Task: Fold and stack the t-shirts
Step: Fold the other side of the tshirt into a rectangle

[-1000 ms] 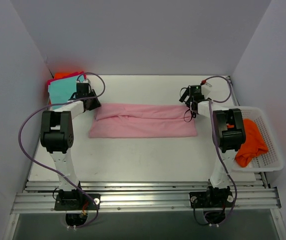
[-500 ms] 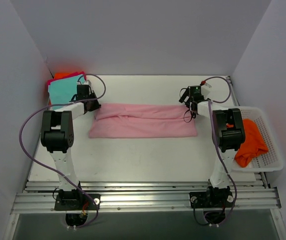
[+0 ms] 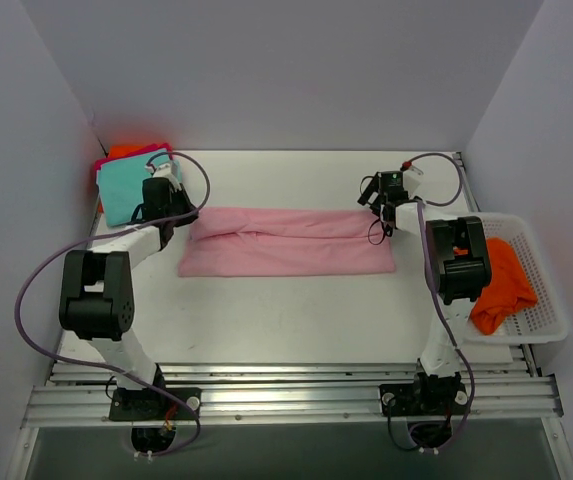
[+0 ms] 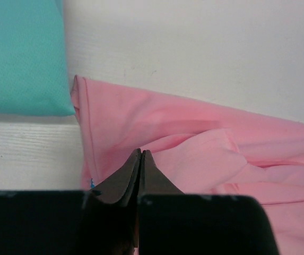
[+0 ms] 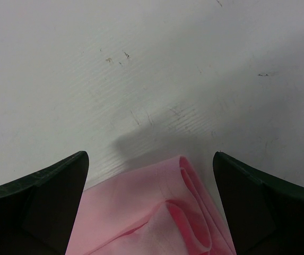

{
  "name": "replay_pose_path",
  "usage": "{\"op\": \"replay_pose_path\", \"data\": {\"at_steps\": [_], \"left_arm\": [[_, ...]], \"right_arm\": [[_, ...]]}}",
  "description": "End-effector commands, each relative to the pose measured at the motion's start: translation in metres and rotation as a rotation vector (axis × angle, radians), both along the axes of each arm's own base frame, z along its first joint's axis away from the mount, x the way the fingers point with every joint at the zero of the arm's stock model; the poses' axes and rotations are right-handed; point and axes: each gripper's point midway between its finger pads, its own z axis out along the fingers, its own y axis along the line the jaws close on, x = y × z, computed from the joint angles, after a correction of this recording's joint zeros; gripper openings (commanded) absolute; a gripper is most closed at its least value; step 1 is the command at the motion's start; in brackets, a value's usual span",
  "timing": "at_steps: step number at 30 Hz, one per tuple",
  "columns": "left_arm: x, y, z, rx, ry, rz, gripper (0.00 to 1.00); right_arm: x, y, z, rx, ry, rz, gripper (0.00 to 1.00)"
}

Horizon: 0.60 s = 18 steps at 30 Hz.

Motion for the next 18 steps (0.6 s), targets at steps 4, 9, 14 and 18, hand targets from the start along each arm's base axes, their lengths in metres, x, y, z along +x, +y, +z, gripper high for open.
{"op": "replay_pose_path", "data": {"at_steps": [4,9,14,18], "left_arm": [[-0.004,-0.006,0.035,0.050,-0.116,-0.016,0.02],[-0.029,-0.017,0.028,0.125,-0.086,-0.019,0.02],[-0.060,-0.031,0.019,0.263,-0.015,0.003,0.02],[-0.088,-0.038,0.014,0.335,0.045,0.016,0.04]], "right_arm": [[0.002,0.004,-0.001,0.008,-0.011,0.010,1.00],[0.002,0.004,-0.002,0.014,-0.016,0.012,1.00],[0.002,0.007,-0.006,0.025,-0.011,0.020,1.00],[0.002,0.009,-0.008,0.034,-0.009,0.028,1.00]]}}
